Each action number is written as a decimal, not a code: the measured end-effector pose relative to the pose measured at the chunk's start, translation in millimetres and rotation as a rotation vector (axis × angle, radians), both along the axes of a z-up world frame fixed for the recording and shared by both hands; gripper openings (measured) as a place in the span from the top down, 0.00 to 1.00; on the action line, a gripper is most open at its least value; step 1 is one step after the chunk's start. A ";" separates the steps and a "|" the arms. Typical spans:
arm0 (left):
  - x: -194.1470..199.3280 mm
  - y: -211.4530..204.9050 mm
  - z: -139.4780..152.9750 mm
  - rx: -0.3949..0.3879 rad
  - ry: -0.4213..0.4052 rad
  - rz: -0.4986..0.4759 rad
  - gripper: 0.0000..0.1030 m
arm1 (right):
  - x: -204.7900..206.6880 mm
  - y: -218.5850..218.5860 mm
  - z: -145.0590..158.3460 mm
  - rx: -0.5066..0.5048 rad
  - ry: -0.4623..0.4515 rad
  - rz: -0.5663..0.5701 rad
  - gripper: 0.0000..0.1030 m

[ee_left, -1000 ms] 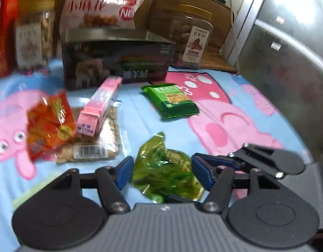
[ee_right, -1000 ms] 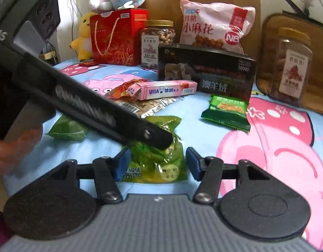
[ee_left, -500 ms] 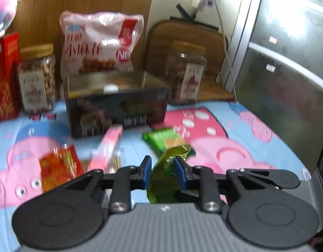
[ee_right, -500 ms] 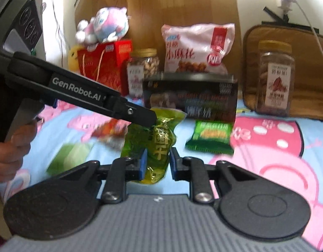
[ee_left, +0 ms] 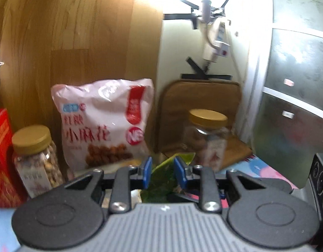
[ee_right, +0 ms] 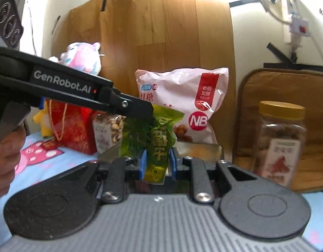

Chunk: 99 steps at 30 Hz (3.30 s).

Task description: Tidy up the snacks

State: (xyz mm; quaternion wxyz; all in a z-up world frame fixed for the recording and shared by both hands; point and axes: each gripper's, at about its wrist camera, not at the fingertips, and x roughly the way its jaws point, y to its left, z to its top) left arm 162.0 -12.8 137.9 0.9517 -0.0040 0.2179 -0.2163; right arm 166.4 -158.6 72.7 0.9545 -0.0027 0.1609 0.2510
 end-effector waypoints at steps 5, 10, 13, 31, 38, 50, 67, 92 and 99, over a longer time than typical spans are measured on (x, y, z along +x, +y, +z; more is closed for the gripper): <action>33.1 14.7 -14.4 0.030 0.012 0.069 0.76 | 40.9 21.3 -17.0 0.016 0.076 0.030 0.74; 51.5 28.4 -38.9 0.061 0.064 0.129 0.72 | 54.5 37.7 -34.0 -0.017 0.129 0.053 0.67; 56.2 36.1 -47.8 0.051 0.101 0.144 0.70 | 44.3 34.4 -32.2 -0.026 0.108 0.045 0.63; -59.2 43.5 -66.0 -0.055 0.193 0.015 0.68 | -35.0 -43.1 -66.3 -0.052 0.278 -0.132 0.30; -78.2 37.5 -81.7 -0.067 0.267 0.019 0.68 | -52.0 -22.2 -69.8 -0.140 0.300 0.005 0.35; -98.6 5.3 -96.5 -0.014 0.313 -0.092 0.62 | -158.4 -57.9 -62.8 -0.237 0.139 0.117 0.15; -107.5 -11.2 -127.0 -0.038 0.443 -0.171 0.62 | -168.8 -42.6 -76.4 -0.203 0.209 0.115 0.58; 48.6 -10.7 -23.5 -0.063 0.173 -0.028 0.65 | 22.2 -22.8 -12.7 -0.144 0.084 -0.003 0.70; 86.6 -10.1 -60.7 -0.062 0.268 0.004 0.65 | 40.5 -21.5 -29.0 -0.157 0.066 -0.107 0.69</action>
